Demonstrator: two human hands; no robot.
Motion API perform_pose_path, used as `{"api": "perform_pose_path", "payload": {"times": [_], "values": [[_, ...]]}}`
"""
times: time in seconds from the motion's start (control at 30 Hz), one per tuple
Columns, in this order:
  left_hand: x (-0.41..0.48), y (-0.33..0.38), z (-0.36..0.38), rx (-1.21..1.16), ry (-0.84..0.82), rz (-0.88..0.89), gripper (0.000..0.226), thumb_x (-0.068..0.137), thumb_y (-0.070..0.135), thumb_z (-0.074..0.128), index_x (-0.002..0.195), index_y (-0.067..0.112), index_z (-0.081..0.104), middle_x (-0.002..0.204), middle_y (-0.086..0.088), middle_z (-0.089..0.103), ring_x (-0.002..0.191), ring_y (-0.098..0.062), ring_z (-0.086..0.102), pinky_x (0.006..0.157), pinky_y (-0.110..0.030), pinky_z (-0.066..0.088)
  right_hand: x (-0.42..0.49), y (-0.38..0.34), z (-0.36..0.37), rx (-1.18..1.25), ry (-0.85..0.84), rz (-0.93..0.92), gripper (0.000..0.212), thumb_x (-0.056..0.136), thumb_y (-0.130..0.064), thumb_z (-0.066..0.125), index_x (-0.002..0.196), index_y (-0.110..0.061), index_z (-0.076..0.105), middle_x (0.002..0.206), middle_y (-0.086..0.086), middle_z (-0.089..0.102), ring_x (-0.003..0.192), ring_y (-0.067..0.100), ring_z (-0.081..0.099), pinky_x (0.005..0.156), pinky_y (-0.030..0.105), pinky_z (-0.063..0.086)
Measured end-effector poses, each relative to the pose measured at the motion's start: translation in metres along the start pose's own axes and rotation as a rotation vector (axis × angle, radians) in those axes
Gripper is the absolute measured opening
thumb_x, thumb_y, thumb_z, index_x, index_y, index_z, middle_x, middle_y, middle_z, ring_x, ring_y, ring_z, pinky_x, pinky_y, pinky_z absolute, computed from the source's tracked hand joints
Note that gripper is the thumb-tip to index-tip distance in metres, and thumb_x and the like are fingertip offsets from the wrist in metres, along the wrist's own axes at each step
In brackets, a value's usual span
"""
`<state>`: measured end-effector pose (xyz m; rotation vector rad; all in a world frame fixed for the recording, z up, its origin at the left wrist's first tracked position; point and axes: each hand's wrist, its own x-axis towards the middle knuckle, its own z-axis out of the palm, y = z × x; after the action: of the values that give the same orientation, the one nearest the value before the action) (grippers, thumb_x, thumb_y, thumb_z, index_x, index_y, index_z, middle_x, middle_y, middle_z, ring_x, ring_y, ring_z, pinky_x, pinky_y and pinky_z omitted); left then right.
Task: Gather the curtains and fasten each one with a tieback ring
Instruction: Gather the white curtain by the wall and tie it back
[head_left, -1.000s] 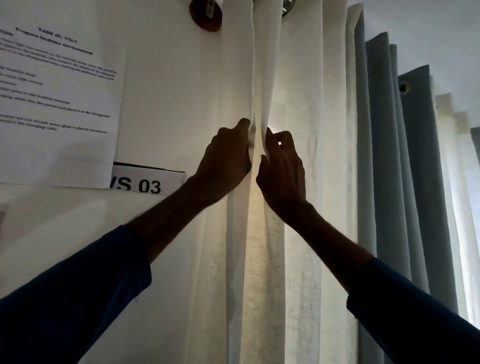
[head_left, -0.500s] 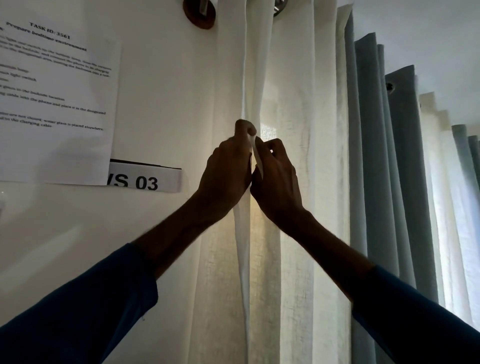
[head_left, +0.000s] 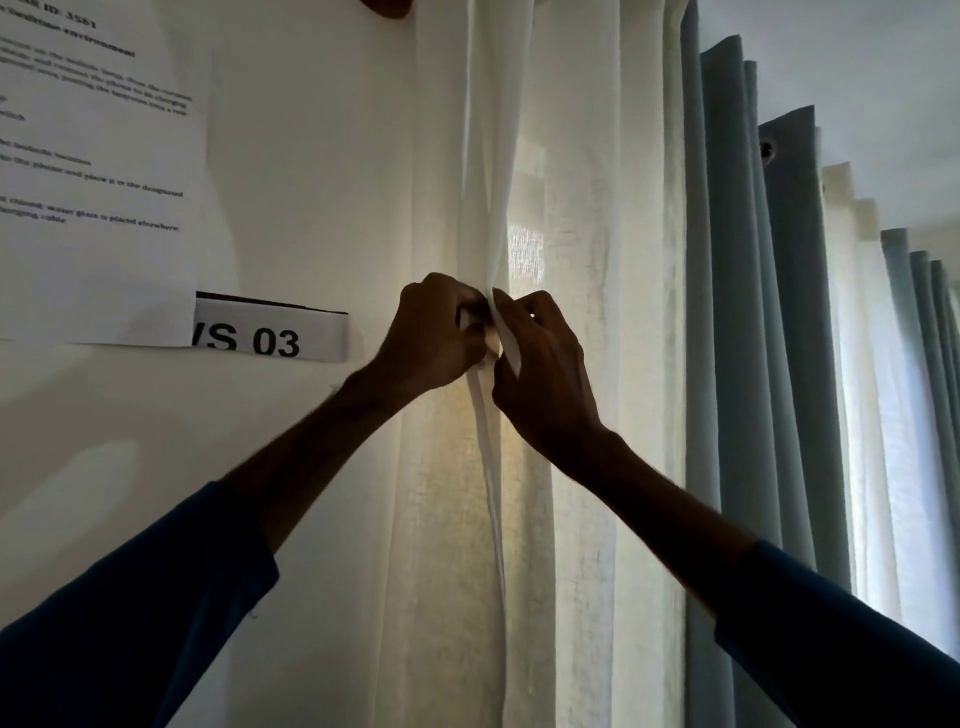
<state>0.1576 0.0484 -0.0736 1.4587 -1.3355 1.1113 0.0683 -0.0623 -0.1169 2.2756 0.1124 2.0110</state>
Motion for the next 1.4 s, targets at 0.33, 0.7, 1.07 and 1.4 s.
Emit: {"api": "perform_pose_path", "payload": {"times": [0.33, 0.7, 1.07, 1.4], "values": [[-0.01, 0.002, -0.01, -0.366, -0.106, -0.304, 0.025, 0.092, 0.0, 0.048, 0.089, -0.001, 0.073, 0.084, -0.013, 0.072, 0.082, -0.029, 0.074, 0.072, -0.043, 0.064, -0.03, -0.013, 0.01, 0.009, -0.136, 0.025, 0.078, 0.079, 0.011, 0.062, 0.151, -0.012, 0.043, 0.12, 0.009, 0.052, 0.078, 0.024, 0.058, 0.058, 0.031, 0.052], [-0.018, -0.003, 0.006, -0.069, 0.1, -0.246, 0.025, 0.085, 0.024, 0.074, 0.1, 0.003, 0.075, 0.092, -0.009, 0.076, 0.082, -0.022, 0.07, 0.075, -0.027, 0.054, -0.035, -0.012, -0.011, -0.051, -0.152, -0.127, 0.024, 0.094, -0.038, 0.063, 0.104, -0.021, 0.076, 0.097, -0.004, 0.059, 0.083, 0.016, 0.06, 0.062, 0.038, 0.054], [-0.02, -0.021, 0.011, 0.063, 0.13, -0.159, 0.029, 0.089, 0.027, 0.073, 0.095, -0.001, 0.067, 0.089, -0.013, 0.071, 0.08, -0.03, 0.068, 0.078, -0.038, 0.055, 0.015, 0.052, -0.038, -0.231, 0.24, 0.27, 0.075, 0.077, -0.05, 0.077, 0.134, -0.011, 0.049, 0.134, 0.008, 0.048, 0.119, 0.021, 0.05, 0.091, 0.023, 0.038], [-0.02, -0.024, 0.009, 0.156, 0.13, -0.1, 0.037, 0.09, 0.031, 0.072, 0.11, 0.003, 0.06, 0.104, -0.01, 0.07, 0.095, -0.029, 0.068, 0.081, -0.034, 0.054, 0.006, 0.017, 0.007, -0.109, 0.075, 0.28, 0.04, 0.1, -0.02, 0.056, 0.062, -0.015, 0.044, 0.06, -0.001, 0.048, 0.051, 0.014, 0.045, 0.053, 0.03, 0.038]]}}
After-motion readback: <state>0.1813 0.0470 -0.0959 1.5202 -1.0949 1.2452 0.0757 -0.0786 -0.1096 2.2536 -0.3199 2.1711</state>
